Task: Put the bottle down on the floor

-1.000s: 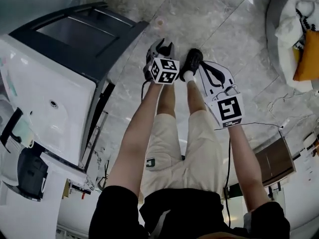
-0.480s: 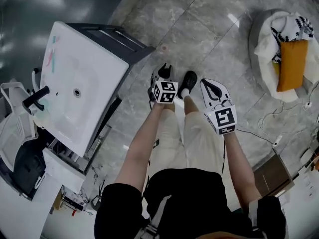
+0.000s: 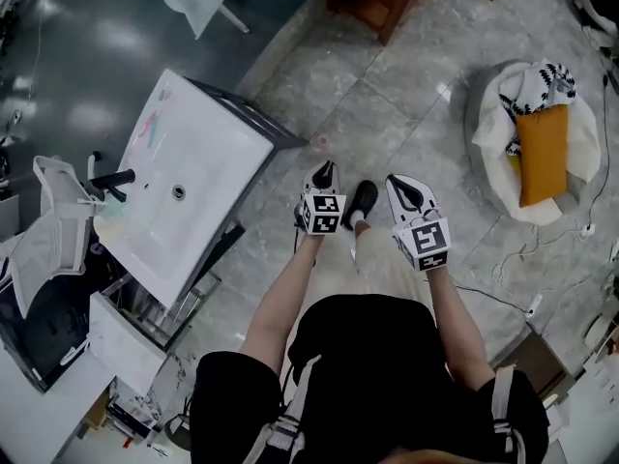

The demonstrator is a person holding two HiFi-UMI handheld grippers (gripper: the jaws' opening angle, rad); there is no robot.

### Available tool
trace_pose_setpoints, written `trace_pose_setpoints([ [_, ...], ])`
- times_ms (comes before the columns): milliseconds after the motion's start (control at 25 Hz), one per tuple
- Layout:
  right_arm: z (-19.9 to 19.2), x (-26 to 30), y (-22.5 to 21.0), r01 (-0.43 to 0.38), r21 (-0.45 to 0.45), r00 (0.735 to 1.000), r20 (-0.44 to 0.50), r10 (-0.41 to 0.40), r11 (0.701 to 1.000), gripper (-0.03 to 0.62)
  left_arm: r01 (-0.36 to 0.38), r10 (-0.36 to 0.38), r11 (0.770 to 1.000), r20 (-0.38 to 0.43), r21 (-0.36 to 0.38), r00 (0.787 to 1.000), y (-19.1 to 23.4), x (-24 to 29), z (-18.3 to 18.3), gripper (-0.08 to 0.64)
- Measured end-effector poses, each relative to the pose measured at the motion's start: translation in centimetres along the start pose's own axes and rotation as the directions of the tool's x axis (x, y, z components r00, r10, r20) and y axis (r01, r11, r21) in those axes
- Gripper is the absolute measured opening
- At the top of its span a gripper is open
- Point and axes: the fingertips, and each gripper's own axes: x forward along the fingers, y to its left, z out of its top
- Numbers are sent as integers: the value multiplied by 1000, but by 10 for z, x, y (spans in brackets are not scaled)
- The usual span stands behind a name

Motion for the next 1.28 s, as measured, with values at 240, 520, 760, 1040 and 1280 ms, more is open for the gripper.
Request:
trace_pose_setpoints([
  [240, 27, -37, -3, -39, -8, 998, 46, 40, 999, 5, 1, -2, 1000, 86, 8, 996, -19, -45, 51, 23],
  [520, 42, -60, 3, -48, -30, 994, 97, 51, 998, 5, 37, -40, 999, 199, 23, 979, -42, -90, 97, 18],
  [760, 52, -69, -2, -72, -38, 990, 117, 76, 997, 5, 28, -33, 999, 294, 21, 955, -54, -130, 136, 18],
  [1040, 83, -71, 17, -121, -69, 977, 167, 131, 990, 5, -13, 38, 998, 378, -69, 925, -43, -193, 154, 18],
  [1280, 98, -57, 67, -189, -135, 966, 154, 209, 973, 5, -74, 112, 992, 428, -105, 897, -11, -250, 145, 18],
])
